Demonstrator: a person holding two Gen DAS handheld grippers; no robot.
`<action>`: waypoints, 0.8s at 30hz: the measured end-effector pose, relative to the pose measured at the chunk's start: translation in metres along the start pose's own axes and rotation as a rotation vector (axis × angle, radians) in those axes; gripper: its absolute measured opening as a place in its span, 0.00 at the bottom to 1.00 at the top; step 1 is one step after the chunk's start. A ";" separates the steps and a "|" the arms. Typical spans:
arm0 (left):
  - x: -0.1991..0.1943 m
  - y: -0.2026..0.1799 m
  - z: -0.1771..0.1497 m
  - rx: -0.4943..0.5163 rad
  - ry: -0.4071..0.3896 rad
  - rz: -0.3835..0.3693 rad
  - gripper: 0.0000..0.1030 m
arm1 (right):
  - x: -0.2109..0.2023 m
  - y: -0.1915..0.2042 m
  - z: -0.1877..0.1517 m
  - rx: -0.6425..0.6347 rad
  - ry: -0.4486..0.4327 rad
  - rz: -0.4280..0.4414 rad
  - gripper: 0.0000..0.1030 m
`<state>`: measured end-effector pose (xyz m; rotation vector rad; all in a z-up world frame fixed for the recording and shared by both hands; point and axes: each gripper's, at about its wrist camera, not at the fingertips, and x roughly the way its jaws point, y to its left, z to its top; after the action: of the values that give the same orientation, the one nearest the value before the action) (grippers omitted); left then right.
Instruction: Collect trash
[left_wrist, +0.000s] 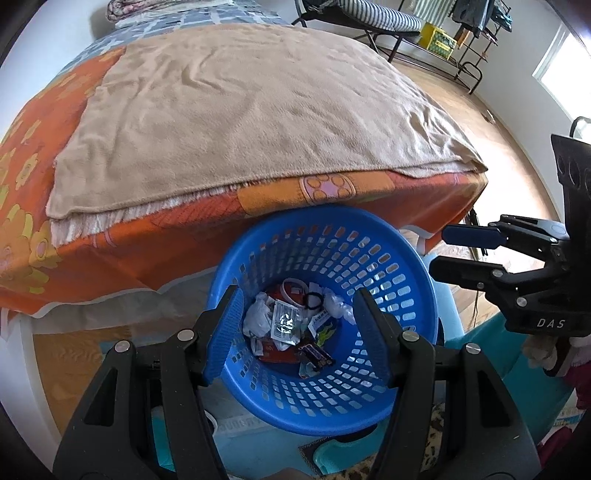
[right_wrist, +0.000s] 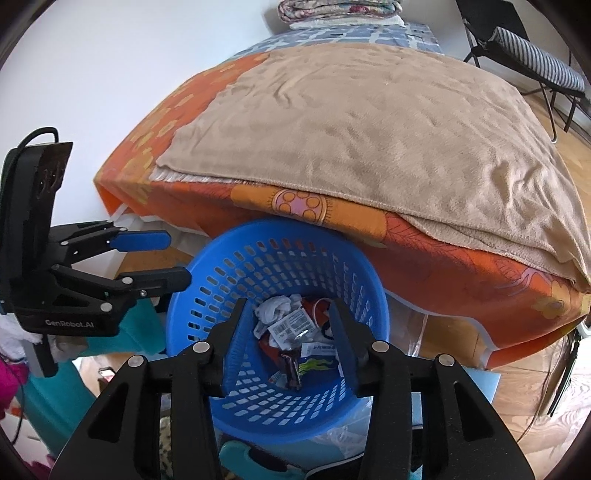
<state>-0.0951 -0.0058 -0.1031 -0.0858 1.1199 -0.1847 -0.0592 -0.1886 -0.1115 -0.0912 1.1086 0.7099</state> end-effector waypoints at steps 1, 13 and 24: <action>-0.002 0.001 0.002 -0.001 -0.006 0.001 0.62 | -0.001 -0.001 0.001 0.004 -0.007 -0.003 0.50; -0.027 -0.002 0.043 -0.001 -0.103 0.023 0.72 | -0.024 -0.018 0.031 0.067 -0.114 -0.025 0.58; -0.049 0.001 0.094 0.011 -0.197 0.074 0.73 | -0.039 -0.033 0.072 0.066 -0.204 -0.054 0.62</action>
<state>-0.0313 0.0025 -0.0192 -0.0510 0.9237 -0.1134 0.0061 -0.2040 -0.0545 0.0075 0.9295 0.6198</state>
